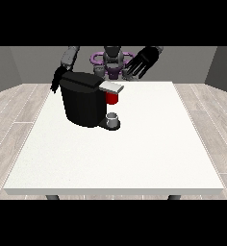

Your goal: Insert the coffee pod into the coffee machine and close the lid

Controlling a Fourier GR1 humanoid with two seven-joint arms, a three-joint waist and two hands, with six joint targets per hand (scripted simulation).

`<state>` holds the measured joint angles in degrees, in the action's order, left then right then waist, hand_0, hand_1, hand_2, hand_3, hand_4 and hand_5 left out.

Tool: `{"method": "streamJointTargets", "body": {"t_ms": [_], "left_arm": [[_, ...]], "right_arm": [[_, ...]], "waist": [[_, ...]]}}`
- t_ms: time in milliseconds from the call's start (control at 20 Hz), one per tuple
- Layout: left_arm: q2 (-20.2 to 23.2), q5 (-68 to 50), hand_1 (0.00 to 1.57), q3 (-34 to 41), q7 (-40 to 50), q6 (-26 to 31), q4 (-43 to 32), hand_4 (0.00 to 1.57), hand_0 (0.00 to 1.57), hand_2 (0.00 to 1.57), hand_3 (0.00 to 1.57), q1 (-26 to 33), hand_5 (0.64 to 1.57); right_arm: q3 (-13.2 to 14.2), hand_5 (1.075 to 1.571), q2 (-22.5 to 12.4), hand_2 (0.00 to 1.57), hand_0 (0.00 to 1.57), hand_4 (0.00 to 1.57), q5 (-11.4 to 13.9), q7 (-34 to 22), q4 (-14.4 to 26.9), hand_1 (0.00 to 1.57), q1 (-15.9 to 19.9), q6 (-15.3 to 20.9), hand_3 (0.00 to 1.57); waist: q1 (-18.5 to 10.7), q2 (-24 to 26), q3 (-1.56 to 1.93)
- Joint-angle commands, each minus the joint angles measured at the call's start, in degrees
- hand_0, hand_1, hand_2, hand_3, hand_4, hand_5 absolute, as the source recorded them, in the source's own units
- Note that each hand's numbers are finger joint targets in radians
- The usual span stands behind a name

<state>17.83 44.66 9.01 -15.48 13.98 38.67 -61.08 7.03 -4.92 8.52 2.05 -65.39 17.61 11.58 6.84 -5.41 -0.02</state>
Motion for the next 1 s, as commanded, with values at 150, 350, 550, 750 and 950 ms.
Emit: {"method": "streamJointTargets", "body": {"t_ms": [150,350,550,750,950], "left_arm": [[-11.4,-18.78,0.0,14.67,-3.64,0.53,-1.39,0.41,0.0,0.0,0.0,12.7,1.571],[-16.48,-20.39,0.0,14.07,-4.65,1.82,-1.83,0.39,0.0,0.0,0.0,22.51,1.571],[-17.22,-19.96,0.0,12.46,-5.32,3.12,-1.25,0.37,0.0,0.0,0.0,28.26,1.571],[-16.27,-21.23,0.0,12.96,-3.91,5.07,-1.22,0.39,0.0,0.0,0.0,31.71,1.571],[-17.72,-23.95,0.0,13.37,-1.77,2.5,1.39,0.39,0.0,0.0,0.0,31.47,1.571]], "right_arm": [[1.36,1.571,-0.05,0.0,0.0,0.0,-0.72,2.69,0.8,0.0,-8.44,0.28,0.0],[2.27,1.571,-0.72,0.0,0.0,0.0,-2.11,0.4,0.45,0.0,-10.84,-0.96,0.0],[1.63,1.571,-0.6,0.0,0.0,0.0,-4.85,4.85,-2.45,0.0,-11.19,-5.35,0.0],[-0.95,1.571,-2.41,0.0,0.0,0.0,-5.9,-1.58,-7.31,0.0,-7.04,-10.53,0.0],[-3.61,1.571,-3.21,0.0,0.0,0.15,-3.35,-3.47,-10.01,0.0,-2.16,-10.63,0.0]], "waist": [[-6.62,9.39,-0.2],[-10.96,18.19,-0.02],[-13.0,21.69,0.06],[-13.55,24.83,0.02],[-13.2,22.44,0.01]]}}
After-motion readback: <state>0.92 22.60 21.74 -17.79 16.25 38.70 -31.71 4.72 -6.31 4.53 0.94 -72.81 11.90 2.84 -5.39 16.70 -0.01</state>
